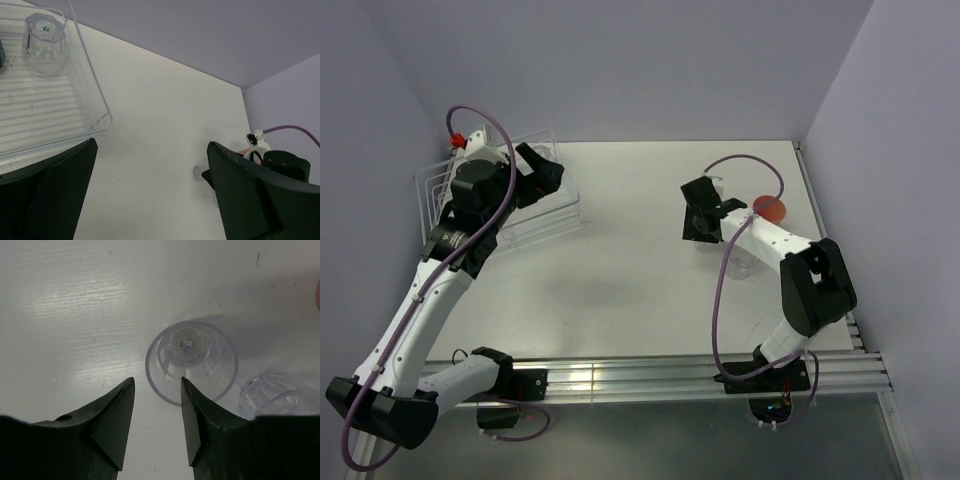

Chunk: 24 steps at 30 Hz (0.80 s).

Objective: Load the cups into the dish rack

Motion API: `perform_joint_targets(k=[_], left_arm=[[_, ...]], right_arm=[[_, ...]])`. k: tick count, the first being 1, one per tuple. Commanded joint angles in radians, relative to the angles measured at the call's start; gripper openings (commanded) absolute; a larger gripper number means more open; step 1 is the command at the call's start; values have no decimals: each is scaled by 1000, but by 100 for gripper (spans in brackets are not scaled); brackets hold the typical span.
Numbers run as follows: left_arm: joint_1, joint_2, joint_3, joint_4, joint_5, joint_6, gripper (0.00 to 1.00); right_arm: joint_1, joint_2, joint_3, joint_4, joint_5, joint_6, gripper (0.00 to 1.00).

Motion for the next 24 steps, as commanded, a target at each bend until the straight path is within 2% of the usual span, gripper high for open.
perform_joint_targets(k=[1, 3, 6, 7, 11, 15, 17, 19, 20, 21, 22, 23, 24], left_arm=[[2, -31, -14, -14, 28, 22, 99], [0, -35, -20, -9, 32, 25, 99], [0, -35, -34, -4, 37, 25, 99], [0, -35, -40, 3, 35, 23, 99], [2, -47, -69, 20, 31, 20, 99], [19, -49, -100, 45, 60, 15, 99], [67, -55, -115, 89, 158, 8, 99], [126, -67, -169, 155, 280, -27, 99], [199, -81, -198, 205, 436, -49, 99], [238, -86, -262, 329, 519, -105, 99], [270, -86, -292, 411, 602, -138, 99], [317, -68, -319, 489, 756, -173, 99], [328, -49, -362, 638, 816, -239, 99]], right_arm=[[6, 35, 57, 1, 66, 12, 49], [4, 61, 66, 1, 72, 12, 48], [4, 91, 83, 4, 73, 7, 39], [4, 99, 89, 4, 75, 7, 27], [4, 108, 129, -14, 75, 1, 0], [6, 43, 193, -46, -37, -24, 0], [7, 6, 241, -53, -109, -28, 0], [7, -46, 273, -42, -264, -27, 0], [7, -62, 302, -33, -336, -24, 0], [7, -85, 318, -8, -402, -8, 0], [9, -92, 330, 9, -537, 5, 0], [7, -100, 350, 31, -609, 21, 0], [7, -111, 358, 89, -678, 65, 0]])
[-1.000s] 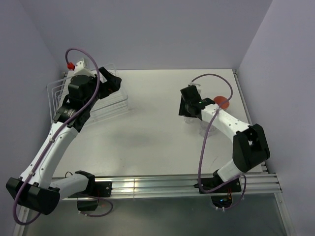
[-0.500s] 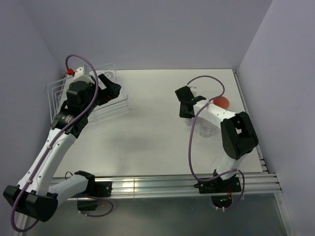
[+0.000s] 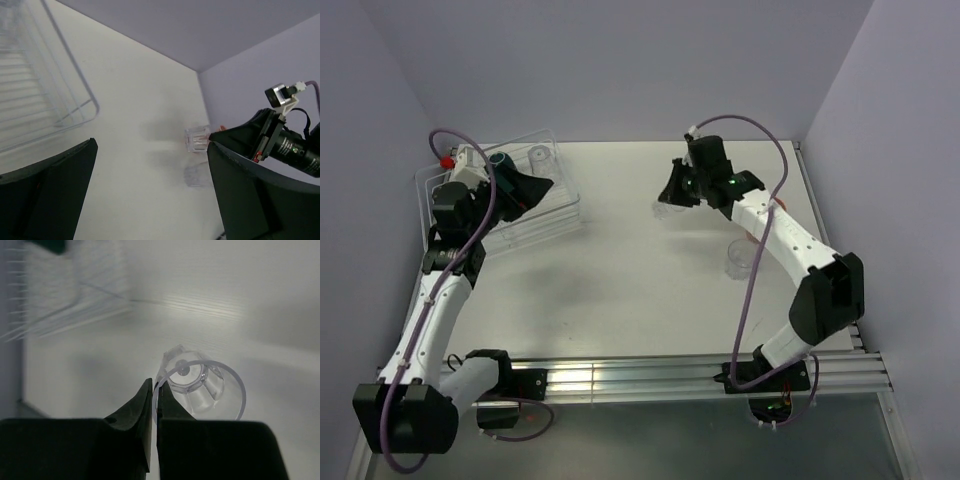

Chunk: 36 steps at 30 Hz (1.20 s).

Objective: Load the cups into the dish rack

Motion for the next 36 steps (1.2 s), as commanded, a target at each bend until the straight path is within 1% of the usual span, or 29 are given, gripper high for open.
perform_joint_targets(k=[1, 2, 3, 4, 6, 7, 8, 12, 16, 17, 18, 20, 24, 26, 36], left_arm=[[65, 31, -84, 432, 414, -176, 99], [65, 70, -96, 500, 499, -210, 99], [65, 93, -124, 584, 544, -294, 99], [65, 115, -138, 762, 575, -344, 99], [65, 172, -159, 908, 627, -457, 99], [63, 189, -159, 990, 637, -477, 99], [63, 213, -155, 1011, 640, -497, 99], [48, 233, -126, 970, 618, -453, 99], [-16, 253, -80, 876, 588, -384, 99], [-27, 262, -58, 821, 583, -352, 99], [-38, 269, -52, 813, 577, -344, 99], [-59, 278, -44, 810, 562, -341, 99], [-79, 290, -27, 813, 548, -349, 99], [-90, 296, -17, 813, 542, -355, 99], [-110, 304, -9, 868, 532, -414, 99]], right_arm=[[7, -83, 79, 154, -410, 89, 0], [8, -85, 86, 188, -459, 139, 0], [8, -83, 93, 253, -500, 162, 0], [10, -79, 99, 281, -532, 187, 0], [16, -62, 119, 359, -608, 250, 0], [16, -54, 120, 390, -629, 276, 0], [16, -42, 123, 448, -672, 325, 0], [28, -20, 120, 559, -723, 414, 0], [39, -3, 111, 653, -754, 489, 0], [41, 3, 110, 686, -760, 518, 0], [41, 4, 106, 706, -772, 534, 0], [42, 7, 97, 755, -780, 577, 0], [51, 18, 99, 788, -792, 607, 0], [53, 21, 82, 844, -803, 649, 0], [77, 52, 86, 907, -807, 701, 0]])
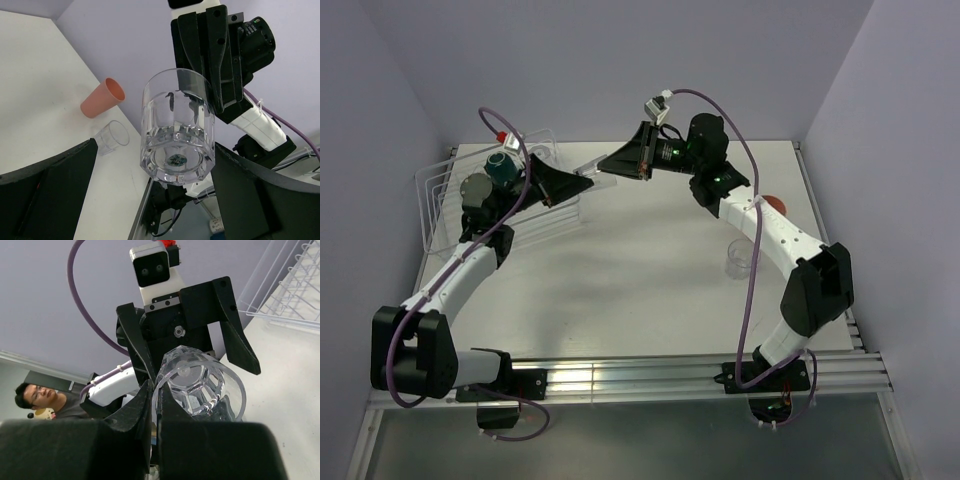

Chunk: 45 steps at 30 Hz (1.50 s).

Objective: Load the cups into the dish rack

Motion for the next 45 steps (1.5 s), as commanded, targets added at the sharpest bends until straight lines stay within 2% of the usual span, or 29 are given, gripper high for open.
perform_joint_targets(k=[1, 7, 13, 14, 16, 17, 19, 20, 22, 25, 26, 29, 32, 38, 39, 43, 45], left_arm=[[-12, 12, 30, 80, -14, -36, 99], [-20, 15, 10, 146, -17, -92, 88], [-26, 10, 7, 151, -13, -109, 65], [-28, 9, 7, 151, -10, -112, 57], [-32, 6, 6, 149, 3, -116, 47], [-35, 4, 6, 146, 6, -118, 35], [-37, -10, 1, 131, 10, -110, 24], [-37, -16, 1, 118, 12, -104, 12], [-37, -40, 1, 71, 9, -77, 1], [-37, -77, 21, -53, -11, -11, 0], [-37, -88, 26, -90, -17, 6, 0], [-35, -125, 72, -272, -54, 101, 0], [-29, -155, 116, -413, -94, 173, 0], [23, -214, 173, -621, -149, 272, 0], [35, -231, 200, -729, -172, 320, 0], [123, -257, 306, -1032, -357, 442, 0], [158, -248, 393, -1211, -586, 508, 0]], right_arm=[[22, 8, 18, 92, -29, 32, 0], [40, 28, 29, 76, -9, 15, 0], [46, 42, 36, 62, 5, -3, 0], [46, 43, 39, 56, 10, -8, 0], [46, 46, 48, 36, 22, -25, 0], [46, 48, 53, 26, 28, -34, 0], [48, 48, 61, 3, 48, -55, 0], [46, 49, 65, -5, 54, -61, 0], [48, 54, 70, -19, 62, -75, 0], [46, 54, 76, -49, 80, -97, 8], [46, 53, 82, -63, 102, -107, 16], [40, 34, 94, -132, 160, -161, 29], [28, 10, 101, -186, 220, -203, 37], [-24, -27, 92, -267, 301, -242, 39], [-30, -35, 90, -284, 321, -264, 40], [-58, -43, 88, -433, 463, -345, 40], [-61, -41, 85, -488, 511, -400, 40]])
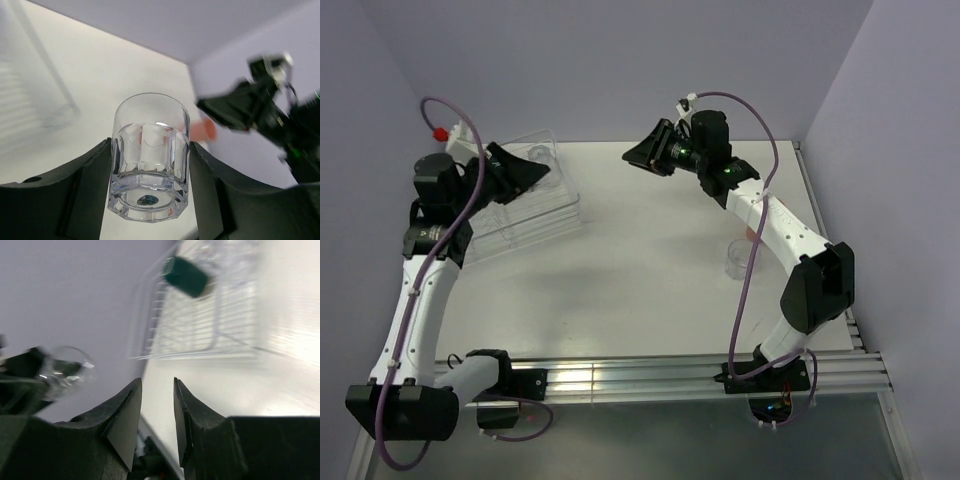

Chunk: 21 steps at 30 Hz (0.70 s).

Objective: Load the cups into the dish rack

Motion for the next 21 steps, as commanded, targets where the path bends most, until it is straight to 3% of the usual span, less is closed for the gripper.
perform_joint_targets(k=[1, 2, 6, 14, 21], left_arm=[[51, -18, 161, -347, -366, 166, 0], [55, -4, 183, -381, -509, 177, 0], [135, 36, 220, -413, -685, 199, 0], [327, 237, 264, -370, -646, 180, 0], [407, 360, 327, -372, -667, 185, 0]], right_arm=[[-3, -56, 27, -128, 164, -124, 40], [-3, -54, 19, -137, 178, -149, 40], [-3, -37, 18, -201, 249, -216, 40], [-10, 10, 25, -261, 290, -335, 40], [-18, 58, 21, -182, 160, -343, 40]])
